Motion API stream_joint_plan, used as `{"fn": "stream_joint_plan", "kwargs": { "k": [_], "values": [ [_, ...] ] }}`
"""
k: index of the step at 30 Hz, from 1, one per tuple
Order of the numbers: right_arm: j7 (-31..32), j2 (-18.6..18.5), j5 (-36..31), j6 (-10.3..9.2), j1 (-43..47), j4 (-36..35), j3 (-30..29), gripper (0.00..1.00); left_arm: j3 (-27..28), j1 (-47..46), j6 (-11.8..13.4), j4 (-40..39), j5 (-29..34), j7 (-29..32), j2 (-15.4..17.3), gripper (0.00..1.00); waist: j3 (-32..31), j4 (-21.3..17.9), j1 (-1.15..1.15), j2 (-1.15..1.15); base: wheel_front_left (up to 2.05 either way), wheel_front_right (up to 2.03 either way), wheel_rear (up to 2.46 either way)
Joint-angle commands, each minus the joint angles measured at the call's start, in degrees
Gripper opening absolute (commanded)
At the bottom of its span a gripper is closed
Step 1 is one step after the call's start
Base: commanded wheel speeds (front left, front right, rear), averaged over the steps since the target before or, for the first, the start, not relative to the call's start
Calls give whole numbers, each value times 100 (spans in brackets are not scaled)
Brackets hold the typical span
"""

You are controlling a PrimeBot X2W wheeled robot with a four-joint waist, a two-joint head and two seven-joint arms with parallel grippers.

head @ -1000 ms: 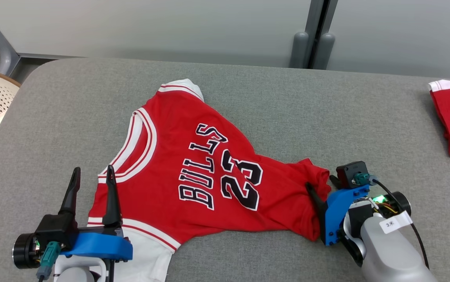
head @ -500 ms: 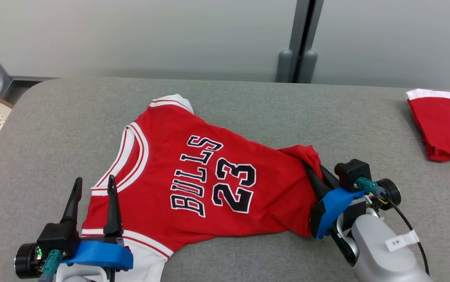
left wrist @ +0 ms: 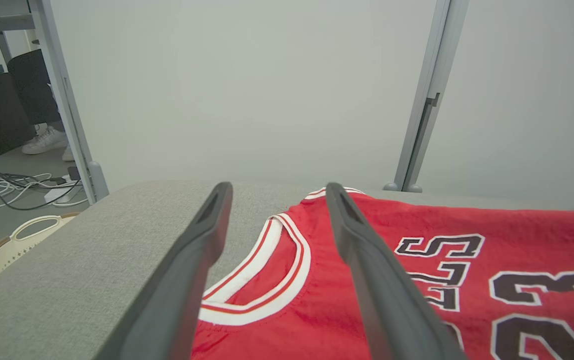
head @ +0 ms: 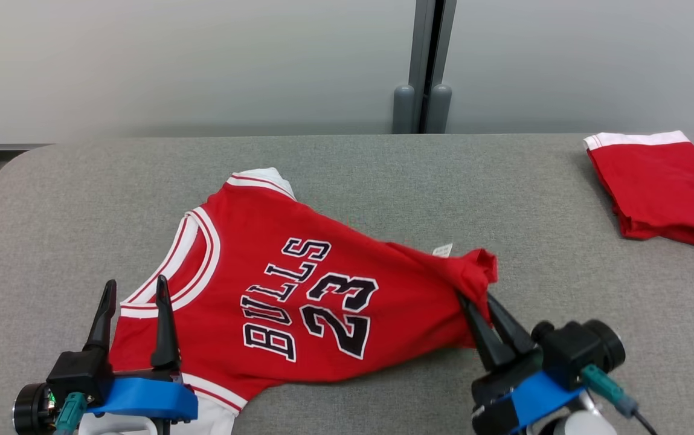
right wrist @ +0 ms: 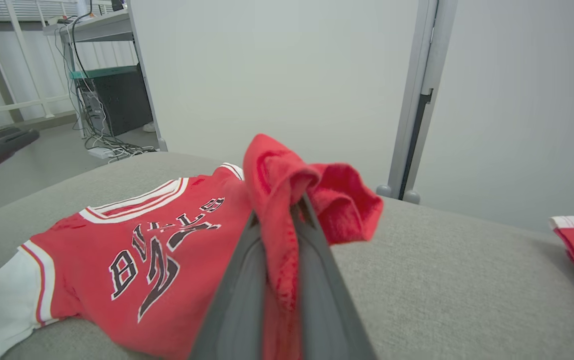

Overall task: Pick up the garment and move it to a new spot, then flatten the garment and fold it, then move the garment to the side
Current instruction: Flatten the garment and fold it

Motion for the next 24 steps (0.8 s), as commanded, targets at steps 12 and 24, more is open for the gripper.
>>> {"fn": "stream_joint_plan", "kwargs": {
  "k": [12, 24],
  "values": [
    [1039, 300, -161, 2, 1731, -2453, 25, 0, 123, -58, -17, -132, 47, -15, -2, 100, 144, -122, 1, 0, 0, 0, 0],
    [953, 317, -258, 1, 1358, -2154, -446, 0, 55, -83, -20, -117, 35, -15, -2, 100, 117, 0, 1, 0, 0, 0, 0]
  ]
}}
